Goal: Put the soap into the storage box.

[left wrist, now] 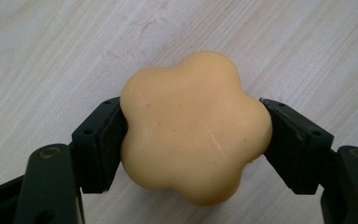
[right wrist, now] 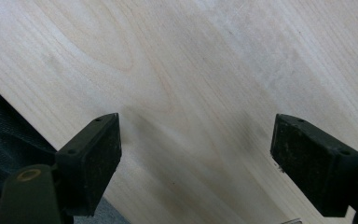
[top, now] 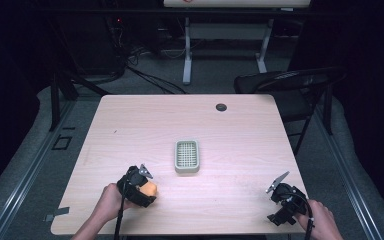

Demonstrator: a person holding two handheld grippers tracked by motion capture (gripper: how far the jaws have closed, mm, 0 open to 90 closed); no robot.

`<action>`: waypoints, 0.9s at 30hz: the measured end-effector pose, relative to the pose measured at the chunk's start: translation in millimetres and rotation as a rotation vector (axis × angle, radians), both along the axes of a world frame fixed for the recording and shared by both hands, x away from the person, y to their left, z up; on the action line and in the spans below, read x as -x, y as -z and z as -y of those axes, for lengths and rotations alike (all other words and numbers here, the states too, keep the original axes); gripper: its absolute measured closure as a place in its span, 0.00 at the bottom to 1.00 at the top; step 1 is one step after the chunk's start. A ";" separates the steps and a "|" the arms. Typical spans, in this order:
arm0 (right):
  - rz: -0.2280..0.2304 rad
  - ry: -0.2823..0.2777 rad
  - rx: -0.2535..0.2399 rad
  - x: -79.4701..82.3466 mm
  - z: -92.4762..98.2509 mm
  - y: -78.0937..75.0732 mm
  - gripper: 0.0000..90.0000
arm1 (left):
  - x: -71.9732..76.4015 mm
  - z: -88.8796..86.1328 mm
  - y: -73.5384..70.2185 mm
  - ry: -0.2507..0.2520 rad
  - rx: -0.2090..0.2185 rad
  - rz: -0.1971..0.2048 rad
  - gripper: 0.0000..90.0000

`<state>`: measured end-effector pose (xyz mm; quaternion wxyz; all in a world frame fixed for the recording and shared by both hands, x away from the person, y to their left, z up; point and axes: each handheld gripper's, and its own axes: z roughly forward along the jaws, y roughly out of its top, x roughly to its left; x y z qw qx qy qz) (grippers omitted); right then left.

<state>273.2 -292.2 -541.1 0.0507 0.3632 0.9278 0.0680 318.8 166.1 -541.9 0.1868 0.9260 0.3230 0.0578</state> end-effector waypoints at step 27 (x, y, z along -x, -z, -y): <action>-0.009 0.011 -0.006 -1.3 1.3 1.8 0.18 | -16.6 16.9 -9.0 0.028 0.002 0.009 0.30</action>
